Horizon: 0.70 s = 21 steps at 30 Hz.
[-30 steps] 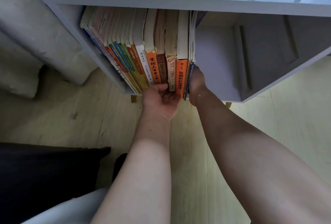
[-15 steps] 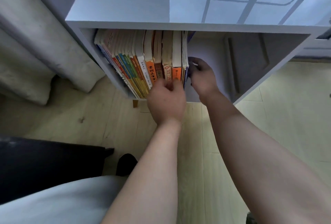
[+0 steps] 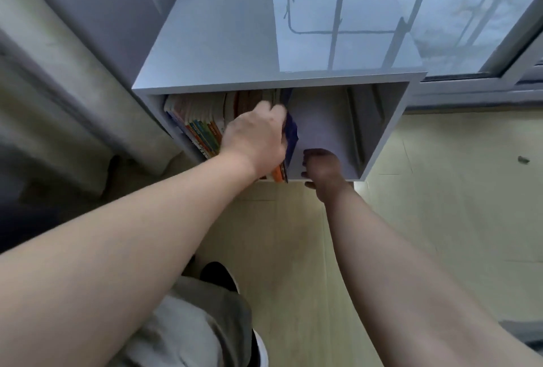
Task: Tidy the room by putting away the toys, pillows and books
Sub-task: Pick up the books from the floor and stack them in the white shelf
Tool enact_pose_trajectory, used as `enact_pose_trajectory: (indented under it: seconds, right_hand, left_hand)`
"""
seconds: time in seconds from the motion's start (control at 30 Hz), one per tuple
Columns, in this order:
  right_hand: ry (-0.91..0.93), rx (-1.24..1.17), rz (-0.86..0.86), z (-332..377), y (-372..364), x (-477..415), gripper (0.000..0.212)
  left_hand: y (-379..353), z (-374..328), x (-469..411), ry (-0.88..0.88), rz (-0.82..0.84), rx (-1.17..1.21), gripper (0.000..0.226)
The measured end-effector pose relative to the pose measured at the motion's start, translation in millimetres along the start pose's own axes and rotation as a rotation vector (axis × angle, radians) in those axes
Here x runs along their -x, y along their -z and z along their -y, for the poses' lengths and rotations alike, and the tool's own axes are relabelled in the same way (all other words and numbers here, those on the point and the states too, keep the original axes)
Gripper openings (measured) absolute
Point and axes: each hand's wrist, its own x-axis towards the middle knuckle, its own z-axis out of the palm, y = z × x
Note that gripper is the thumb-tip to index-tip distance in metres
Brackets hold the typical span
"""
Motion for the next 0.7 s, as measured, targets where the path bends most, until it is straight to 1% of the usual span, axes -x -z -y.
enact_pose_trajectory:
  seconds: [0.03, 0.07, 0.13, 0.2, 0.27, 0.3, 0.37, 0.47, 0.6, 0.7]
  right_hand:
    - [-0.004, -0.002, 0.001, -3.0, 2.0, 1.7, 0.020]
    - [-0.005, -0.001, 0.001, -6.5, 4.8, 5.1, 0.022]
    - [-0.001, 0.022, 0.009, -13.9, 11.4, 9.2, 0.030]
    - [0.010, 0.083, 0.034, -18.9, 18.3, 15.8, 0.031]
    - [0.009, 0.151, 0.054, -20.4, 23.7, 27.3, 0.032]
    - [0.025, 0.191, 0.047, -19.6, 26.9, 34.1, 0.032]
    - [0.071, 0.241, 0.002, -19.5, 33.5, 51.0, 0.030]
    - [0.124, 0.241, -0.039, -21.7, 43.6, 73.3, 0.030]
    - [0.141, 0.270, -0.048, -24.4, 52.0, 104.6, 0.028]
    - [0.193, 0.304, -0.069, -18.8, 53.5, 120.4, 0.027]
  left_hand:
    - [2.2, -3.7, 7.6, 0.031, 0.091, -0.013, 0.015]
    - [1.1, -7.7, 16.3, 0.102, 0.191, 0.022, 0.011]
    - [-3.8, -15.2, 34.6, 0.283, 0.355, 0.173, 0.009]
    - [-7.7, -23.9, 49.1, 0.421, 0.442, 0.331, 0.014]
    - [-6.0, -35.1, 61.2, 0.486, 0.442, 0.445, 0.015]
    - [-2.5, -41.4, 65.2, 0.484, 0.412, 0.457, 0.014]
    - [6.9, -51.0, 71.9, 0.431, 0.361, 0.383, 0.011]
    - [31.0, -54.8, 78.2, 0.324, 0.366, 0.271, 0.012]
    - [62.5, -45.8, 99.8, 0.281, 0.348, 0.357, 0.013]
    - [78.0, -35.9, 107.6, 0.272, 0.337, 0.338, 0.014]
